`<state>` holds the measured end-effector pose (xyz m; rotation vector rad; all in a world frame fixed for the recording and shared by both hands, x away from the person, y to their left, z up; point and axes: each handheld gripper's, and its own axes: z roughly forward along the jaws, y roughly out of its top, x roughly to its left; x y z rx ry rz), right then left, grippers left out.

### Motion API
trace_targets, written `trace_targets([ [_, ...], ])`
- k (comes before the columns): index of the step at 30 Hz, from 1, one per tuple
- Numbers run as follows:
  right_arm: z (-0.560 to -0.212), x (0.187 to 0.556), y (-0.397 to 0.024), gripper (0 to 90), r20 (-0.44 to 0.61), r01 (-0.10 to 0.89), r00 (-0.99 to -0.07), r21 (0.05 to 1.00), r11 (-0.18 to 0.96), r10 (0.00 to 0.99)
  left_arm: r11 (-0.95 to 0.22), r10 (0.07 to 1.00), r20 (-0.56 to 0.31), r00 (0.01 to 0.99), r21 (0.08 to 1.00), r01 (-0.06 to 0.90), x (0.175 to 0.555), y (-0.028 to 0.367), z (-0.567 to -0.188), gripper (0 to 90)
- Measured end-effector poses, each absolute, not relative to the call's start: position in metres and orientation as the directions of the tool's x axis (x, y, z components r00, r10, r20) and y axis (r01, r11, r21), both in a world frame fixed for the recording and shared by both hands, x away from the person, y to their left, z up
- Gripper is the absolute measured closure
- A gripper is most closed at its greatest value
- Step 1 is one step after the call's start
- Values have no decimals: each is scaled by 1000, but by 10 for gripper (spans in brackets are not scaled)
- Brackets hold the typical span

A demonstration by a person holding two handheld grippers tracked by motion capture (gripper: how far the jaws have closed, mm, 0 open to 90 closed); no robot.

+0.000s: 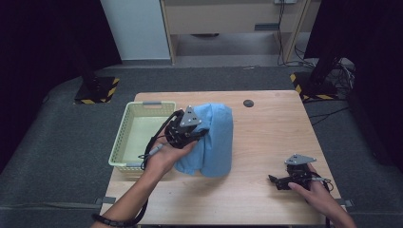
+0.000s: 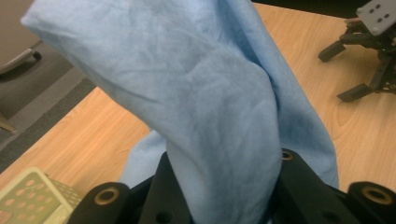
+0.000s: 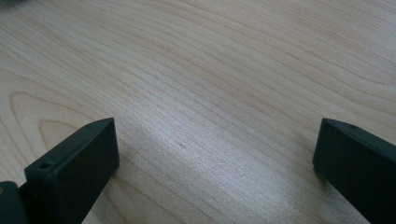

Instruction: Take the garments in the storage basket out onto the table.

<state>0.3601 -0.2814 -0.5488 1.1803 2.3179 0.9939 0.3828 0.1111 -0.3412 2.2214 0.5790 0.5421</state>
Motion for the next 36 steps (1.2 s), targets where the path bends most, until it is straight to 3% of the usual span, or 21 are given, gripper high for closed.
trace_targets([
  [36,-549,360,-281,5,3,558,-591,723,407,806,-630,526,108,844,716,301,376,77,-413,784],
])
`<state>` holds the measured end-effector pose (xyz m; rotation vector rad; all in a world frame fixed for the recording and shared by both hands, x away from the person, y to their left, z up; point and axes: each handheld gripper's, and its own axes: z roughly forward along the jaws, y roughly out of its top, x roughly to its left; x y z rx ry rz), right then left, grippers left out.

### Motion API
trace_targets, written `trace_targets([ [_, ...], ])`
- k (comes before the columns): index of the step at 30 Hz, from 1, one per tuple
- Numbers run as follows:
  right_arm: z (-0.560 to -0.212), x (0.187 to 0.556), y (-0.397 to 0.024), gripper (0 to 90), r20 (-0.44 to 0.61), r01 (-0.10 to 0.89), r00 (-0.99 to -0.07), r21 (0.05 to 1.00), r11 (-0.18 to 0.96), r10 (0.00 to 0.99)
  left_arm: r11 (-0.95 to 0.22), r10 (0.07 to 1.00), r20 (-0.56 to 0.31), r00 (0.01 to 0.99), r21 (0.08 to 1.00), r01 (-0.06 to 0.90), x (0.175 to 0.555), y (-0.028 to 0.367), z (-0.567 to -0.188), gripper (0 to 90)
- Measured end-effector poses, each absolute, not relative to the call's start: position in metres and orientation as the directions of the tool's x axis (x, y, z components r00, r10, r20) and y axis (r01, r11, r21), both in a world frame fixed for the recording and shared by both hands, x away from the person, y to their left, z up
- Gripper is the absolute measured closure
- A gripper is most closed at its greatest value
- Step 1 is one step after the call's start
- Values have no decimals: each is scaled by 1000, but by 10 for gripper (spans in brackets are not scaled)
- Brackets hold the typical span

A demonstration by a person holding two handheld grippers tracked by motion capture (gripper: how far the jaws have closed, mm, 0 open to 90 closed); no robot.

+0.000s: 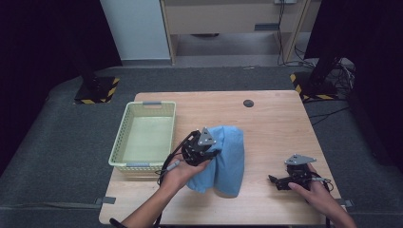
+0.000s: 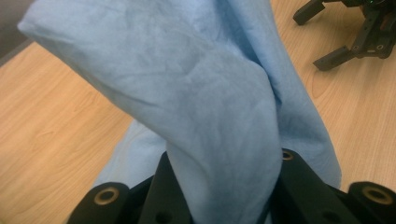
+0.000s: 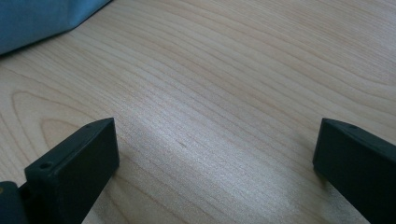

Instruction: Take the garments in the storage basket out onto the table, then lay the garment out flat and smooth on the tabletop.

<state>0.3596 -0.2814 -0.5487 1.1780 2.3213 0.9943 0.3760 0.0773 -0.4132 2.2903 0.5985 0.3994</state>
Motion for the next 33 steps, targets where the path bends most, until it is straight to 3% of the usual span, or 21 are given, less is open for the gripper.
trace_targets([
  [21,-549,360,-282,5,3,556,-597,722,412,802,-582,572,-5,820,702,410,391,55,-476,735],
  [25,-549,360,-282,5,1,554,-599,722,413,801,-577,581,-4,814,704,415,395,53,-485,623],
  [29,-548,360,-281,5,5,561,-593,720,409,805,-569,602,-9,798,697,437,395,49,-486,223],
  [31,-549,360,-281,5,5,561,-594,720,409,805,-569,603,-2,798,700,431,392,49,-478,120],
  [33,-549,360,-282,5,4,558,-599,719,414,801,-539,604,-14,797,729,422,386,51,-466,80],
])
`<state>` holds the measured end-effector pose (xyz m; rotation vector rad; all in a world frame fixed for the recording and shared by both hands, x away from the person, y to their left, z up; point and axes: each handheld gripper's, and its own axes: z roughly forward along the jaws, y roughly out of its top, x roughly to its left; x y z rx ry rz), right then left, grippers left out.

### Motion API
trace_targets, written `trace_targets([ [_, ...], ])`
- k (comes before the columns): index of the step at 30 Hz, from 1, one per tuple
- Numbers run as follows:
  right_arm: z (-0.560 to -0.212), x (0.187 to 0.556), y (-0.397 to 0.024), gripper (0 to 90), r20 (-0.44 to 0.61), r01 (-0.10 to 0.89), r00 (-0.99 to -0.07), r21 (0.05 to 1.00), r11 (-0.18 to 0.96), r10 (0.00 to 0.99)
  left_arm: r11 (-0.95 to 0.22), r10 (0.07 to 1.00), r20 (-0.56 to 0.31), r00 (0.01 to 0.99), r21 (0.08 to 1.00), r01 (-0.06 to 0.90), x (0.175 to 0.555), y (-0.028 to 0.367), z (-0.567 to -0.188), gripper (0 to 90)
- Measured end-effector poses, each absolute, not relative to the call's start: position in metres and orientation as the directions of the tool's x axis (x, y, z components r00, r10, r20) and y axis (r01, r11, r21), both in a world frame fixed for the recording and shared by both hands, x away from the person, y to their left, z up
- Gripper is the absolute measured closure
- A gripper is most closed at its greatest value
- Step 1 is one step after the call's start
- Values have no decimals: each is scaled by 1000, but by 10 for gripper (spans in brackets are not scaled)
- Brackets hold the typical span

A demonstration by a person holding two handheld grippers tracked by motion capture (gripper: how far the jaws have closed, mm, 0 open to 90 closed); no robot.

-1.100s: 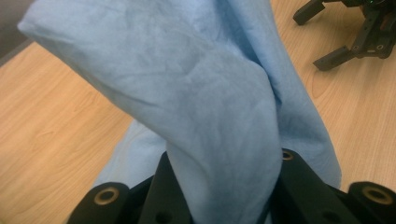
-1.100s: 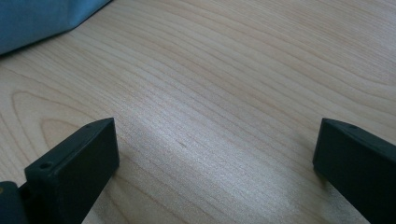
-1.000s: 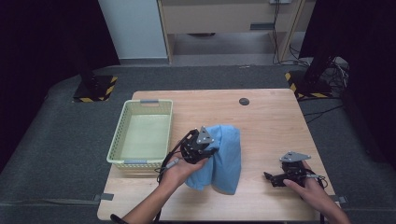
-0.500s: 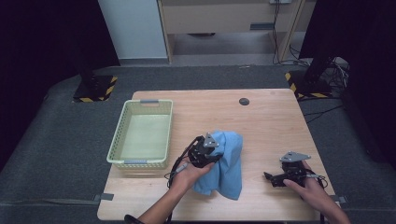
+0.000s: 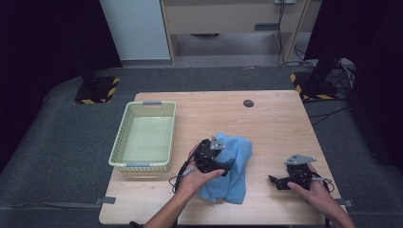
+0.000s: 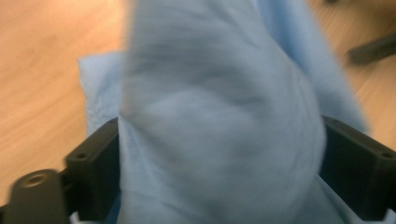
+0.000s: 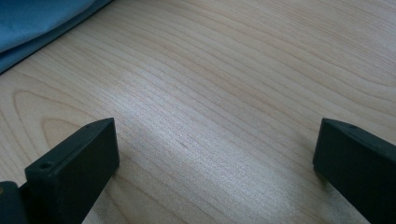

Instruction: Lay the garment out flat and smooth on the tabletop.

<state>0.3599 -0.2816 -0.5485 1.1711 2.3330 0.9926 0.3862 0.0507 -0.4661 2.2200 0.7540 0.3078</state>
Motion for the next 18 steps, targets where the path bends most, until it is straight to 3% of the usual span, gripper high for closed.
trace_targets([
  [5,-549,360,-282,5,4,549,-617,719,426,787,-497,614,-15,789,769,402,372,58,-450,58],
  [10,-544,358,-282,50,-5,537,-644,709,457,765,-415,649,-64,758,805,424,354,72,-460,73],
  [14,-535,353,-282,85,-42,492,-666,726,481,745,-380,655,-88,750,820,428,340,80,-476,132],
  [18,-527,349,-282,184,-52,449,-697,746,492,715,-398,636,-87,767,815,422,332,79,-491,212],
])
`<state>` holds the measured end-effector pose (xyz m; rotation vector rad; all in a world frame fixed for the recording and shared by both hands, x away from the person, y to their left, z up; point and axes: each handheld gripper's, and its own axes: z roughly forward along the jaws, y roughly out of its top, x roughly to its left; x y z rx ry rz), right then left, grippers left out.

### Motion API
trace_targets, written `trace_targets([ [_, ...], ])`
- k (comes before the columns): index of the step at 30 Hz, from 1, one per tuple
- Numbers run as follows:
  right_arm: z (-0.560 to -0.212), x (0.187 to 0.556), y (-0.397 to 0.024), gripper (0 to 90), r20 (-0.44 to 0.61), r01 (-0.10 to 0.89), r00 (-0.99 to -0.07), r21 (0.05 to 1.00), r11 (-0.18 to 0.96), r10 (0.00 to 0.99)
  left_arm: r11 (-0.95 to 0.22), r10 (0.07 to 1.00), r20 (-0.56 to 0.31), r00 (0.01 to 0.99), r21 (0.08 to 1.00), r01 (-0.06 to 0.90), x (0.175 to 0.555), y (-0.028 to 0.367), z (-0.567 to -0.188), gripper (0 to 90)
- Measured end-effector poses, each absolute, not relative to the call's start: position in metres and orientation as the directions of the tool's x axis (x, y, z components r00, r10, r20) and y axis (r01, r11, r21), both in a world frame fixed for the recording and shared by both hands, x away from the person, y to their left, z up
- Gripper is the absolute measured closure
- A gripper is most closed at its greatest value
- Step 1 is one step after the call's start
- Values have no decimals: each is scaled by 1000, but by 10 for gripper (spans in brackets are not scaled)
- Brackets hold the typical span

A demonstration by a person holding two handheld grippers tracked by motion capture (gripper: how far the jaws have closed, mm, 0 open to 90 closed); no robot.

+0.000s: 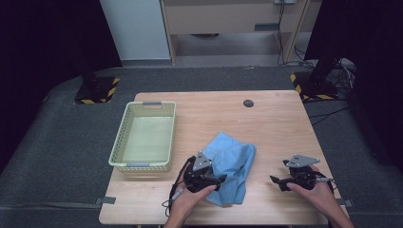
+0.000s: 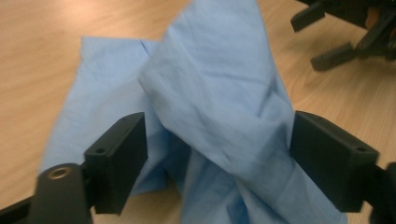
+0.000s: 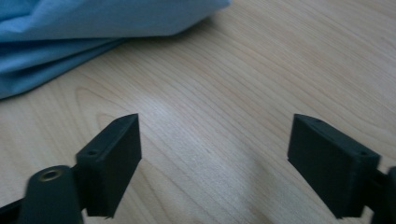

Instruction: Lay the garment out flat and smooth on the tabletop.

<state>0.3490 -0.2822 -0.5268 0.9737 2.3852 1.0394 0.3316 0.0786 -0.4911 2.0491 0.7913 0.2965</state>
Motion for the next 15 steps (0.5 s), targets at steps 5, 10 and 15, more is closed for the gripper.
trace_targets([
  [5,-516,344,-279,324,-51,416,-724,764,493,688,-396,640,-107,761,803,445,334,79,-500,388],
  [10,-508,341,-279,470,-57,378,-747,783,494,662,-374,654,-92,751,823,427,333,71,-500,702],
  [15,-498,339,-280,510,-51,360,-745,810,464,666,-420,640,-20,768,828,371,328,42,-499,844],
])
